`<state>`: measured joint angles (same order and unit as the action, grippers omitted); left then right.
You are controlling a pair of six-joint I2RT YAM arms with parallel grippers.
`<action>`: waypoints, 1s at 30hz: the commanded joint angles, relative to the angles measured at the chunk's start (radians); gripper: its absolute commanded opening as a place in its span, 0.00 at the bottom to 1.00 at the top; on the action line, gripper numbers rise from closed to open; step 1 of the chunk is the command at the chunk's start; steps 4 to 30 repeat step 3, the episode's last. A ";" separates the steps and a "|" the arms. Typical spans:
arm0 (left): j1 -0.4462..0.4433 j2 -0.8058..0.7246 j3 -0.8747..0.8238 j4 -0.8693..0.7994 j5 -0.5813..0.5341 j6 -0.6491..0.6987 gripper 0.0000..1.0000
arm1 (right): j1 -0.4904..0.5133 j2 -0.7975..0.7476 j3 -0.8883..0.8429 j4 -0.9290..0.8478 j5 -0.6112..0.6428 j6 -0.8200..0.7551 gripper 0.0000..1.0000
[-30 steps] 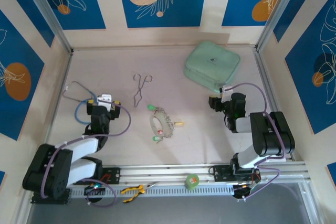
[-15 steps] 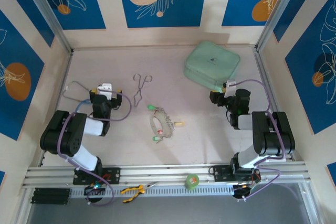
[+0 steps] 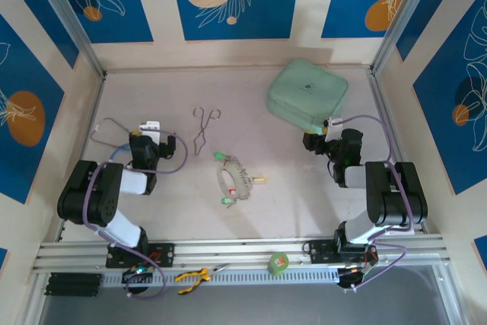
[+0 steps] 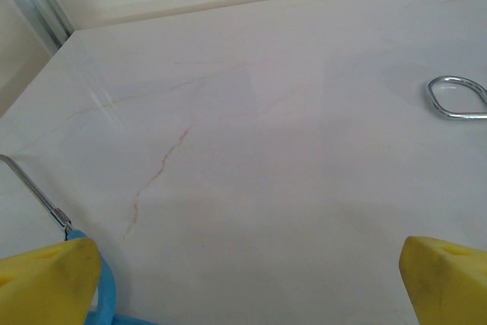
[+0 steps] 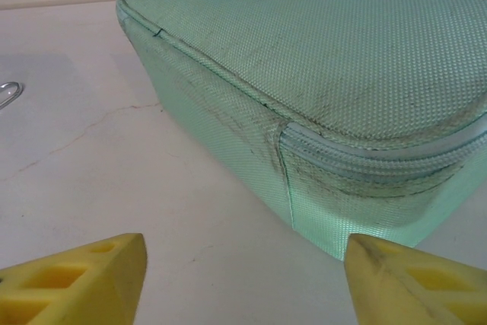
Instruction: Put the keys on the keyring
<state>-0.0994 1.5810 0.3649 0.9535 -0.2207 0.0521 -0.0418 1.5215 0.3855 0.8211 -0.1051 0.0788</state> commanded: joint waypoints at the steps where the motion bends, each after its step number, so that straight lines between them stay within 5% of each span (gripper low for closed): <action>1: 0.009 -0.013 0.005 -0.003 0.050 -0.021 1.00 | -0.002 0.002 0.021 0.003 0.003 0.004 0.99; 3: 0.009 -0.016 0.002 0.004 0.056 -0.017 1.00 | 0.011 0.000 0.027 -0.010 0.081 0.015 0.99; 30: 0.009 -0.016 0.002 0.004 0.056 -0.017 1.00 | 0.011 0.000 0.027 -0.010 0.081 0.015 0.99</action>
